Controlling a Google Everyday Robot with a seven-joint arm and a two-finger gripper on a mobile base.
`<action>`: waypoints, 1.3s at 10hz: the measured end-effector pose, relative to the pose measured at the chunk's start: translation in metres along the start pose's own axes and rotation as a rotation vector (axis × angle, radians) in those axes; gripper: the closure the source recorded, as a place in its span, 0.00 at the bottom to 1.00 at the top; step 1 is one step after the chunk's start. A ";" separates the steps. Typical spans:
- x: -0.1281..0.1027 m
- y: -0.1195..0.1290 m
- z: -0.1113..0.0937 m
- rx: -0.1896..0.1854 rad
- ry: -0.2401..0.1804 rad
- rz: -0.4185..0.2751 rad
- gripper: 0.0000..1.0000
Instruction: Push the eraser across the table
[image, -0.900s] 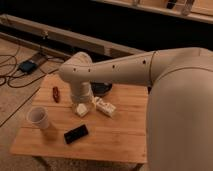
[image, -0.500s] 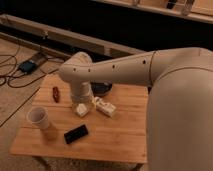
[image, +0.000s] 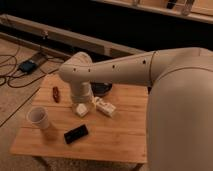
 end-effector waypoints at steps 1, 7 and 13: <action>0.000 0.000 0.000 0.000 0.000 0.000 0.35; 0.000 0.000 0.000 0.000 0.000 0.000 0.35; 0.005 0.004 0.003 0.022 -0.024 -0.029 0.35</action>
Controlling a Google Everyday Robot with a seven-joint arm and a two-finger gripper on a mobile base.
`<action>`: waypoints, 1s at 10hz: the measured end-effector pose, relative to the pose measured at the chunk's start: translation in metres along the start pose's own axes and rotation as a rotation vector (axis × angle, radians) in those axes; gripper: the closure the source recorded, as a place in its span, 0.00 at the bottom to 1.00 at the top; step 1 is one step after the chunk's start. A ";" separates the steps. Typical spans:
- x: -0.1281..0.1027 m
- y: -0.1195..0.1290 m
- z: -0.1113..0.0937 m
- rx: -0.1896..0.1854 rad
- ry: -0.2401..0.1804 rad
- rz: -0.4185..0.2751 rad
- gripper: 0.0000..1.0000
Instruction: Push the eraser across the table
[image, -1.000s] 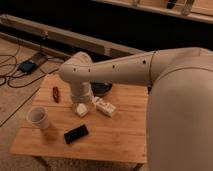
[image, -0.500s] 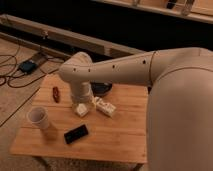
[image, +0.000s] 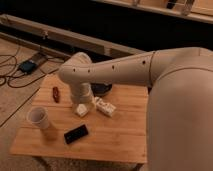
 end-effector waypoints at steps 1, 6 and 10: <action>0.005 0.009 0.002 -0.001 -0.017 -0.023 0.35; 0.048 0.057 0.038 -0.026 -0.049 -0.126 0.35; 0.060 0.082 0.089 0.007 -0.012 -0.195 0.35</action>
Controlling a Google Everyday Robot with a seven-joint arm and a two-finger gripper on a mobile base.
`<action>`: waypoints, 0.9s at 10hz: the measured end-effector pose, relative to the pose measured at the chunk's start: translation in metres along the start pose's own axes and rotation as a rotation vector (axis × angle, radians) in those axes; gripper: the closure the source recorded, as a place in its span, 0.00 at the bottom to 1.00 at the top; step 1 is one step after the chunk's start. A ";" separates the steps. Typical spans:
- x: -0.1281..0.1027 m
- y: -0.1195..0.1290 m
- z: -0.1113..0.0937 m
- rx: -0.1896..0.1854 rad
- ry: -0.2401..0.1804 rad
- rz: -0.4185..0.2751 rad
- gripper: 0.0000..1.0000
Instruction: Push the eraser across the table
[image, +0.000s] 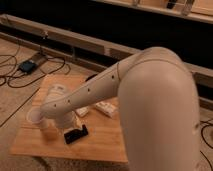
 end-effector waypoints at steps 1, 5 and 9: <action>-0.003 0.005 0.012 0.015 0.012 -0.017 0.35; -0.011 0.020 0.043 0.053 0.051 -0.064 0.35; -0.017 0.020 0.055 0.077 0.075 -0.075 0.35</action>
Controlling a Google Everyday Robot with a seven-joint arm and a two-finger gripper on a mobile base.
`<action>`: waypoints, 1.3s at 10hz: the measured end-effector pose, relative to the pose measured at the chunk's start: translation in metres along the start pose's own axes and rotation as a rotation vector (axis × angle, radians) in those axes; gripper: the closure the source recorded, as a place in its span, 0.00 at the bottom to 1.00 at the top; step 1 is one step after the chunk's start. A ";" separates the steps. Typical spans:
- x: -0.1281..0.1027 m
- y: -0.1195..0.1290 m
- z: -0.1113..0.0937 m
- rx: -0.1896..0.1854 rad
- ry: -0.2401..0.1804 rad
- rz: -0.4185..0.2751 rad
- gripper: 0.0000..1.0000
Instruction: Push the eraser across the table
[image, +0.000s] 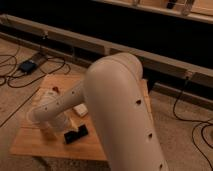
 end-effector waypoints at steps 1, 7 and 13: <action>-0.001 -0.001 0.001 0.005 0.001 0.001 0.35; -0.007 -0.018 0.008 0.052 0.009 0.013 0.35; -0.002 -0.011 0.003 0.026 0.015 0.012 0.35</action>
